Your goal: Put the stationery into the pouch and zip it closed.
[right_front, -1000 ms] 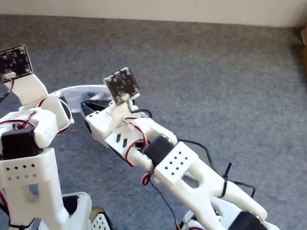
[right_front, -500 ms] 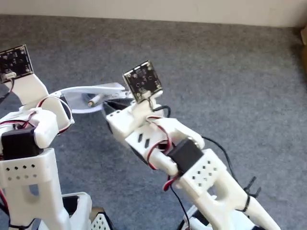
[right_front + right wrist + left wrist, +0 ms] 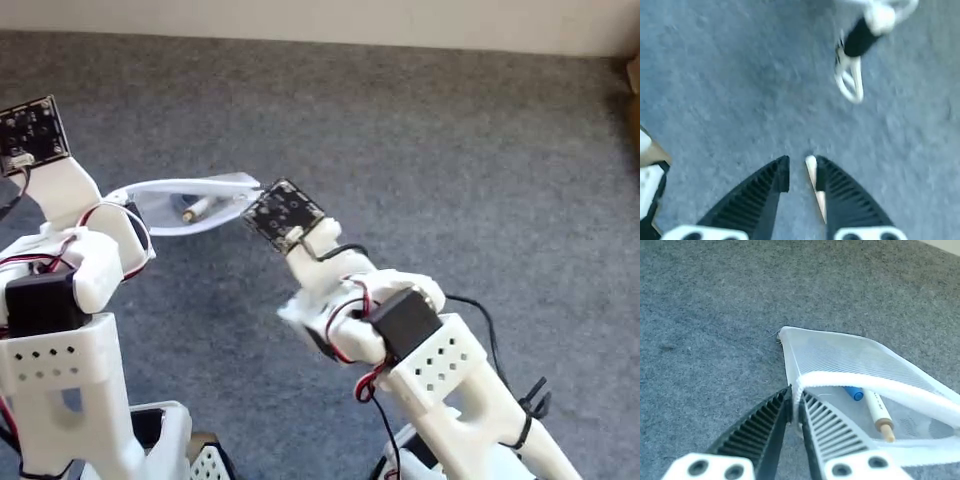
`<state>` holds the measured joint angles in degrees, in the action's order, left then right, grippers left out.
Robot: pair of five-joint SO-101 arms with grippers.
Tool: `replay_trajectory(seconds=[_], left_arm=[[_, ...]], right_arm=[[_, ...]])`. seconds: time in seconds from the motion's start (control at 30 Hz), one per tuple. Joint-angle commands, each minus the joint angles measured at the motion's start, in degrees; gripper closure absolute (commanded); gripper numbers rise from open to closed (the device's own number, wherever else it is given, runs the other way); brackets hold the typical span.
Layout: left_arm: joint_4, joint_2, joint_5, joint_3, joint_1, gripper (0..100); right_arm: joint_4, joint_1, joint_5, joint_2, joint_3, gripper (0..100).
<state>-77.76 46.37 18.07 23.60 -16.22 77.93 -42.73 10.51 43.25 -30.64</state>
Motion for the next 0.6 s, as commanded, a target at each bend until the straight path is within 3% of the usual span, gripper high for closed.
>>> replay_trajectory(seconds=[0.0,0.3,0.57], left_arm=[[1.32,0.13,-0.62,-0.40,-0.92,99],[1.32,0.13,-0.62,-0.31,-0.92,99],[1.23,0.13,-0.62,-0.31,-0.92,99]], right_arm=[[0.66,2.77,1.23,1.27,-2.33,84.2],[-13.23,2.68,6.68,1.27,-21.58,84.0],[-22.81,2.77,6.68,-2.68,-30.20,84.0]])
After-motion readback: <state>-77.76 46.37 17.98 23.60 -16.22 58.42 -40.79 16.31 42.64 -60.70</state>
